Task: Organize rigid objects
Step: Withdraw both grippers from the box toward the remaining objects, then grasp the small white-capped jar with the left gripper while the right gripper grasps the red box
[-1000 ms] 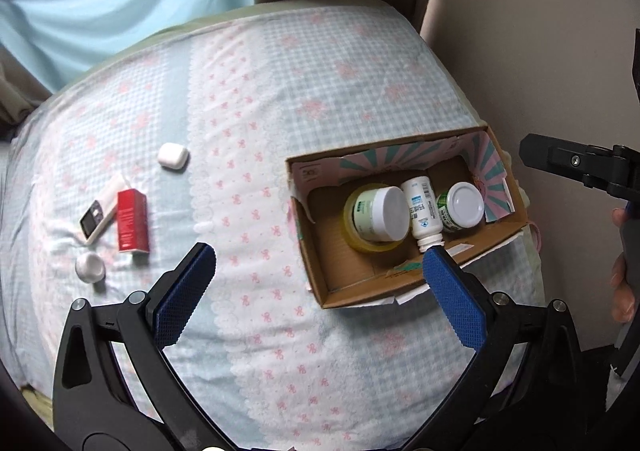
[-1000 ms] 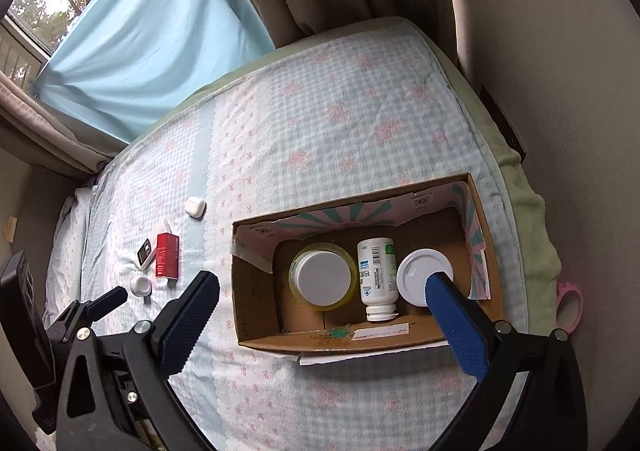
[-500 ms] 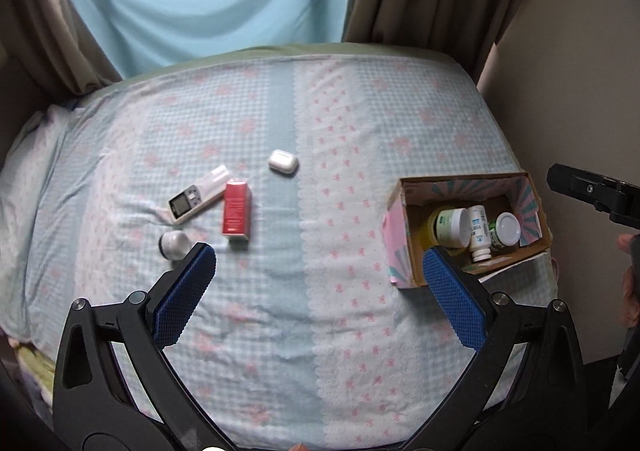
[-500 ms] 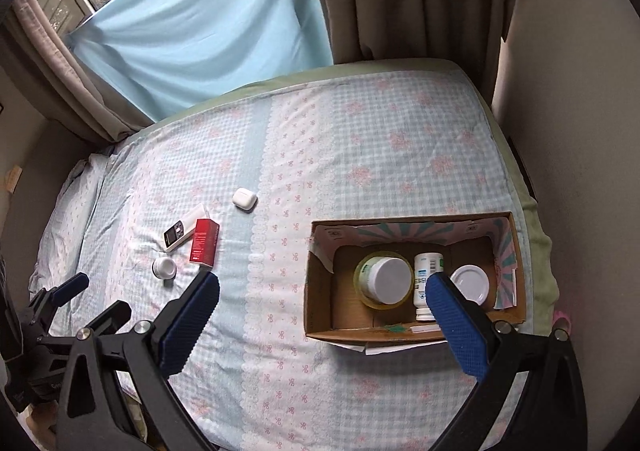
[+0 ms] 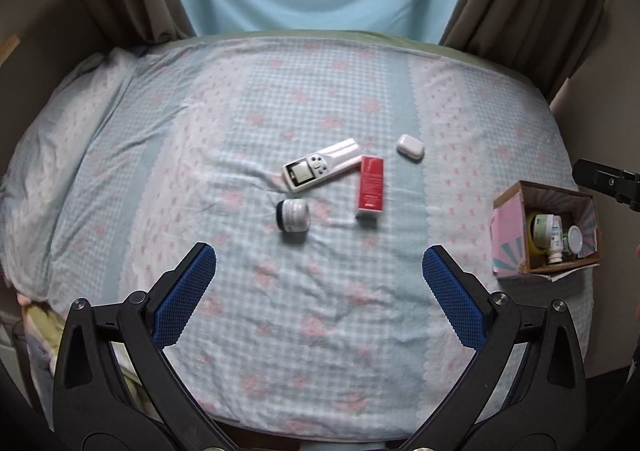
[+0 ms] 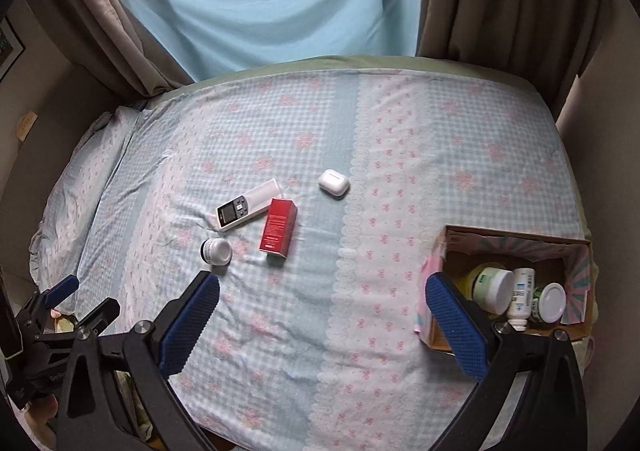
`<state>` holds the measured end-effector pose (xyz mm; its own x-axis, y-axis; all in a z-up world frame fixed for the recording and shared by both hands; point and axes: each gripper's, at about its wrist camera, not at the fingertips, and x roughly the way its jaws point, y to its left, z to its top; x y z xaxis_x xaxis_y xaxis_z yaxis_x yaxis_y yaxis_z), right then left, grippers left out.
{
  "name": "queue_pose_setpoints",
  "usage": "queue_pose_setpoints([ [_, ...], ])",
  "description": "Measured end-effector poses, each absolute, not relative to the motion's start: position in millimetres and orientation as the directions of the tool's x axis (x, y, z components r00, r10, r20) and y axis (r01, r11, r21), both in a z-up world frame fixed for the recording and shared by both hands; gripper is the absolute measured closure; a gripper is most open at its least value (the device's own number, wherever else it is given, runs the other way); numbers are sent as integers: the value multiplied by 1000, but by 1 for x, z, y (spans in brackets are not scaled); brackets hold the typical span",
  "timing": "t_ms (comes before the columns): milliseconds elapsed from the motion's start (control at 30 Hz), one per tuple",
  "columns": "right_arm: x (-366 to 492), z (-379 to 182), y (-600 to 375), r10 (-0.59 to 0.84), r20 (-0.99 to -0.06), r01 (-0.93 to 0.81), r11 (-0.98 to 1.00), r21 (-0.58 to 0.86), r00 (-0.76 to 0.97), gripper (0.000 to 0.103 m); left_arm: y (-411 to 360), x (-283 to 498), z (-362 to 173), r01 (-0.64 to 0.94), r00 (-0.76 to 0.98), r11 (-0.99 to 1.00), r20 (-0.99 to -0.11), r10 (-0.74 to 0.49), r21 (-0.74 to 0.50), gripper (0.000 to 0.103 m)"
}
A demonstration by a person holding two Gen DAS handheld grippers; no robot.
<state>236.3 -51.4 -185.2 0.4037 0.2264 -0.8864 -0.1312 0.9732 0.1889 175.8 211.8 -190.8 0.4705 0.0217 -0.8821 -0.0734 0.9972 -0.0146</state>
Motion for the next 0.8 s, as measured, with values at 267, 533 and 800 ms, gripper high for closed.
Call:
queue_pose_setpoints([
  [267, 272, -230, 32, 211, -908, -124, 976, 177, 361, 0, 279, 218, -243, -64, 421, 996, -907, -33, -66, 0],
  [533, 319, -306, 78, 167, -944, -74, 986, 152, 284, 0, 288, 274, -337, -14, 328, 991, -937, -119, -131, 0],
  [800, 365, -389, 96, 104, -976, -54, 994, 95, 193, 0, 277, 307, -427, -62, 280, 976, -943, -182, -207, 3],
])
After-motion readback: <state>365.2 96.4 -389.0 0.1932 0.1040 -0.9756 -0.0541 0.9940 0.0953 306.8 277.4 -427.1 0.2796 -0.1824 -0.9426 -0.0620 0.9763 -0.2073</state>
